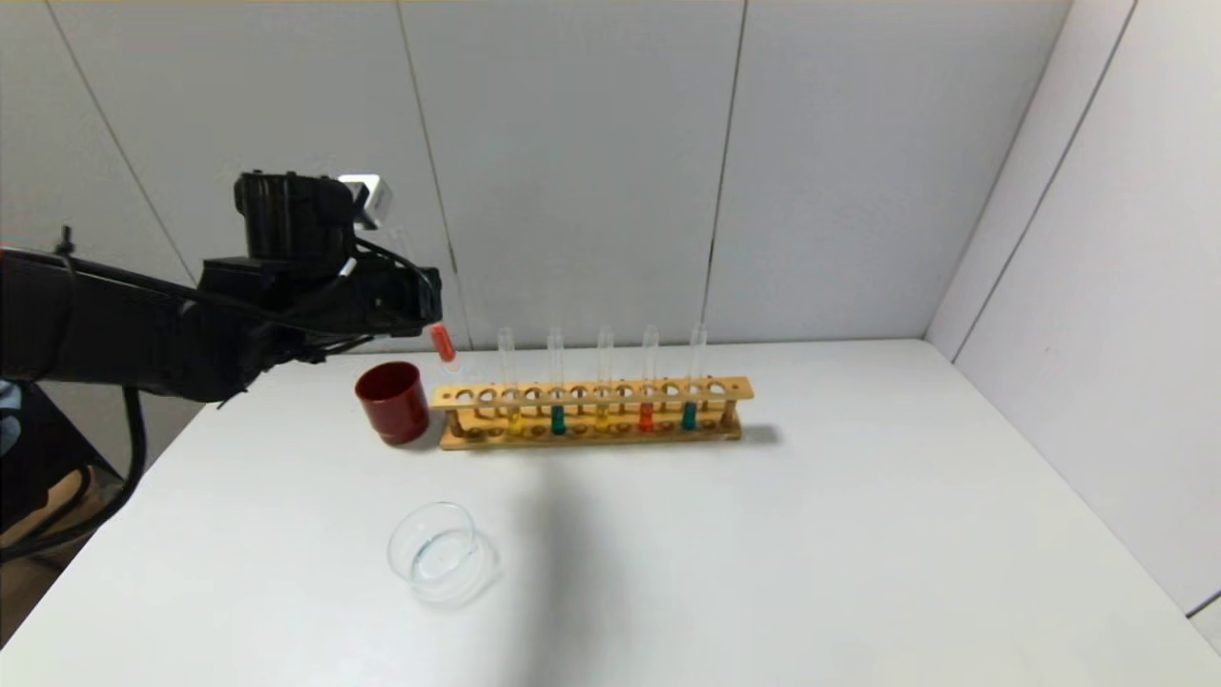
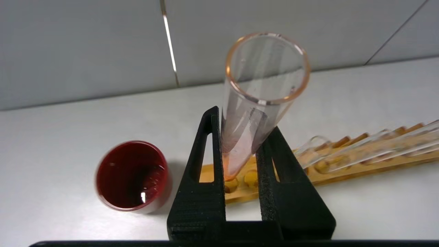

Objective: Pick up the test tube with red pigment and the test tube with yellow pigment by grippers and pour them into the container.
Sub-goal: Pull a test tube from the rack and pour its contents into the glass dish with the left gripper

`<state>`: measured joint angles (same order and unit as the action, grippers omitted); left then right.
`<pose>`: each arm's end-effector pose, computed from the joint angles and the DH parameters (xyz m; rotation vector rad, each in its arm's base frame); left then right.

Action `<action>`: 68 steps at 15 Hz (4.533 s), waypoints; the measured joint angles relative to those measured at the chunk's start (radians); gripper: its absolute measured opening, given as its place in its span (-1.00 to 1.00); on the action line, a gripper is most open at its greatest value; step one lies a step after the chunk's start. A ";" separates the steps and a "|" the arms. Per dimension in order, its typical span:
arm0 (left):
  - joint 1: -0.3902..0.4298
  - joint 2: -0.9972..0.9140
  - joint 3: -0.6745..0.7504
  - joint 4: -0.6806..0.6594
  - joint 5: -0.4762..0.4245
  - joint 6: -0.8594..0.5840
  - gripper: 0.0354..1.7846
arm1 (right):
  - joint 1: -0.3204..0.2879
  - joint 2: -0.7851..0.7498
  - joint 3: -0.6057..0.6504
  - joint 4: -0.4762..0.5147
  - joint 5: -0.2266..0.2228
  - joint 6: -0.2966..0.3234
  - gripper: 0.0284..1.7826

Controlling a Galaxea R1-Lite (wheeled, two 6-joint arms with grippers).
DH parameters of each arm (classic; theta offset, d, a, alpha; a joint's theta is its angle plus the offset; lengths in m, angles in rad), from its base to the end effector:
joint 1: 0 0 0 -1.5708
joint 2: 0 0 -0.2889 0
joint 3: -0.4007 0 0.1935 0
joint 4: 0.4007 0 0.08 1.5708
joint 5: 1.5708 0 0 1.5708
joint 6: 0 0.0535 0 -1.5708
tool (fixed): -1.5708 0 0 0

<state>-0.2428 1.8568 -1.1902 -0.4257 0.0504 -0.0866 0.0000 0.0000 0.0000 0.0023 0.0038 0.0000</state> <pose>0.3868 -0.0930 0.1945 -0.0507 0.2468 -0.1810 0.0228 0.0002 0.0752 0.0000 0.0023 0.0038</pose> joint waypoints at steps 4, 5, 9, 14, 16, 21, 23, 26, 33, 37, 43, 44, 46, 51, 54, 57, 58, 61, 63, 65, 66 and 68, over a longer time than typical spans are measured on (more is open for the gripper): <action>0.004 -0.189 0.037 0.103 0.020 0.013 -0.68 | 0.000 0.000 0.000 0.000 0.000 0.000 0.96; 0.007 -0.234 0.079 0.108 0.030 0.020 -0.68 | 0.000 0.000 0.000 0.000 0.000 0.000 0.96; 0.045 -0.392 0.294 0.090 0.044 0.111 -0.68 | 0.000 0.000 0.000 0.000 0.000 0.000 0.96; 0.073 -0.546 0.466 0.079 0.027 0.298 -0.68 | 0.000 0.000 0.000 0.000 0.000 0.000 0.96; 0.079 -0.576 0.533 0.073 0.007 0.392 -0.68 | 0.001 0.000 0.000 0.000 0.000 0.000 0.96; 0.083 -0.606 0.626 0.045 -0.048 0.419 -0.68 | 0.002 0.000 0.000 0.000 0.000 0.000 0.96; 0.084 -0.600 0.661 -0.023 -0.050 0.446 -0.68 | 0.001 0.000 0.000 0.000 0.000 0.000 0.96; 0.137 -0.573 0.699 -0.121 -0.104 0.553 -0.68 | 0.001 0.000 0.000 0.000 0.000 0.000 0.96; 0.252 -0.430 0.791 -0.276 -0.249 0.734 -0.68 | 0.001 0.000 0.000 0.000 0.000 0.000 0.96; 0.326 -0.339 0.789 -0.318 -0.359 0.972 -0.68 | 0.001 0.000 0.000 0.000 0.000 0.000 0.96; 0.327 -0.250 0.653 -0.221 -0.390 1.323 -0.68 | 0.001 0.000 0.000 0.000 0.000 0.000 0.96; 0.318 -0.243 0.635 -0.204 -0.390 1.379 -0.68 | 0.002 0.000 0.000 0.000 0.000 0.000 0.96; 0.285 -0.231 0.616 -0.195 -0.389 1.447 -0.68 | 0.001 0.000 0.000 0.000 0.000 0.000 0.96; 0.265 -0.212 0.603 -0.194 -0.394 1.637 -0.68 | 0.001 0.000 0.000 0.000 0.000 0.000 0.96; 0.263 -0.201 0.607 -0.195 -0.423 1.731 -0.68 | 0.001 0.000 0.000 0.000 0.000 0.000 0.96; 0.262 -0.174 0.608 -0.199 -0.441 1.773 -0.68 | 0.001 0.000 0.000 0.000 0.000 0.000 0.96; 0.262 -0.165 0.608 -0.200 -0.447 1.788 -0.68 | 0.001 0.000 0.000 0.000 0.000 0.000 0.96; 0.262 -0.142 0.585 -0.204 -0.475 1.886 -0.68 | 0.001 0.000 0.000 0.000 0.000 0.000 0.96; 0.262 -0.129 0.579 -0.204 -0.491 1.915 -0.68 | 0.001 0.000 0.000 0.000 0.000 0.000 0.96; 0.262 -0.123 0.577 -0.204 -0.493 1.942 -0.68 | 0.001 0.000 0.000 0.000 0.000 0.000 0.96; 0.262 -0.119 0.576 -0.204 -0.491 1.956 -0.68 | 0.001 0.000 0.000 0.000 0.000 0.000 0.96; 0.261 -0.105 0.572 -0.204 -0.493 2.006 -0.68 | 0.001 0.000 0.000 0.000 0.000 0.000 0.96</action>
<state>0.0181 1.7515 -0.6185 -0.6300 -0.4430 1.9196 0.0013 0.0000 0.0000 0.0023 0.0043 0.0000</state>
